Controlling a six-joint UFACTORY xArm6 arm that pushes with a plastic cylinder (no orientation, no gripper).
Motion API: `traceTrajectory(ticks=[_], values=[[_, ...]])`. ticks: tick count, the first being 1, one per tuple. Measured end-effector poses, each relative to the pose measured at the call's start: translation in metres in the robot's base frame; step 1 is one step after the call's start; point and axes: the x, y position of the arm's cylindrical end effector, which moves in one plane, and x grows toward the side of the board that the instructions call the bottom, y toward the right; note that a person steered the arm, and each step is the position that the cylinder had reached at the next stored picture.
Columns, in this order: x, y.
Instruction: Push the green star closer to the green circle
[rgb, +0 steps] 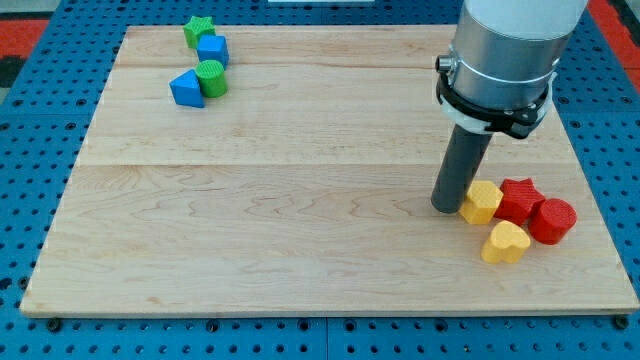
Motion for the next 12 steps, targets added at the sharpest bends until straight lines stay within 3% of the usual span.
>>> traceTrajectory(ticks=[1, 2, 3, 4, 5, 6, 8, 12], values=[[-0.021, -0.069], [-0.101, -0.051], [-0.133, -0.003], [-0.177, -0.072], [-0.269, -0.124], [-0.309, -0.164], [-0.311, -0.326], [-0.273, -0.422]])
